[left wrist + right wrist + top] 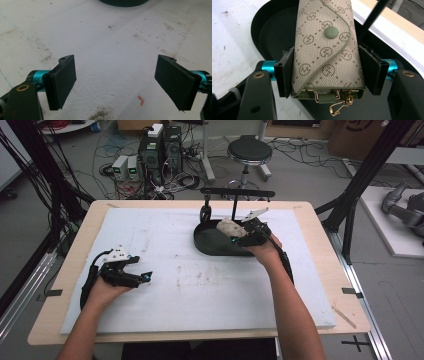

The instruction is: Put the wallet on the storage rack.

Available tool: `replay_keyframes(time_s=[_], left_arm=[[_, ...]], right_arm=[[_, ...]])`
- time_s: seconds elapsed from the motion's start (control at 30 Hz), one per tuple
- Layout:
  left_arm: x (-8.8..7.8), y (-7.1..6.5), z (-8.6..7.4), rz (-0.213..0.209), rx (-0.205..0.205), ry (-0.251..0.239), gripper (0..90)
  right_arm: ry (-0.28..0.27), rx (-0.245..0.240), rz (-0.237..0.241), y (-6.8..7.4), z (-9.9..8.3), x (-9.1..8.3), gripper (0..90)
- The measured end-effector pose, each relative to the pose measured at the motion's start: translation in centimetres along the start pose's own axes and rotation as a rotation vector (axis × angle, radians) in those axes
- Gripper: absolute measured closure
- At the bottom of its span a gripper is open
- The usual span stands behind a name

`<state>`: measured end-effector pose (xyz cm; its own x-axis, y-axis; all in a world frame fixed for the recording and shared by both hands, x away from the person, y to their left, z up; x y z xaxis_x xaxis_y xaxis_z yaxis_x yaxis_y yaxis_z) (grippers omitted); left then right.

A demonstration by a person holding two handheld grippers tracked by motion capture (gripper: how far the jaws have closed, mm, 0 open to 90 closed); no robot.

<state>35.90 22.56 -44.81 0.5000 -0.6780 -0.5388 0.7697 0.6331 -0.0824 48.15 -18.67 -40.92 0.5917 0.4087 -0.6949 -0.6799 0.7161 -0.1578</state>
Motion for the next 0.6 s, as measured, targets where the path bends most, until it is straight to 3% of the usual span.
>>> replay_keyframes(time_s=[0.3,0.6], left_arm=[[0.0,0.1,-0.1,0.001,0.003,0.007,17.4],[0.1,0.1,-0.1,0.003,0.000,0.009,17.4]], right_arm=[[0.053,0.008,0.003,0.1,-0.5,3.1,36.2],[0.098,0.024,-0.010,-0.4,-0.9,4.6,36.1]])
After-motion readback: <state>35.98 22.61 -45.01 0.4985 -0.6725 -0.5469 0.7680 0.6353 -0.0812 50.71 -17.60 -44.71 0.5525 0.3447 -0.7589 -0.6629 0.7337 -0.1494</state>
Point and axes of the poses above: each handheld gripper's, and its own axes: x roughly forward along the jaws, z roughly out of its top, y roughly to its left, the point moved 3 cm from there along x, roughly forward along the jaws, and after that the axes turned 4 degrees about -z, right-handed, at the moved point
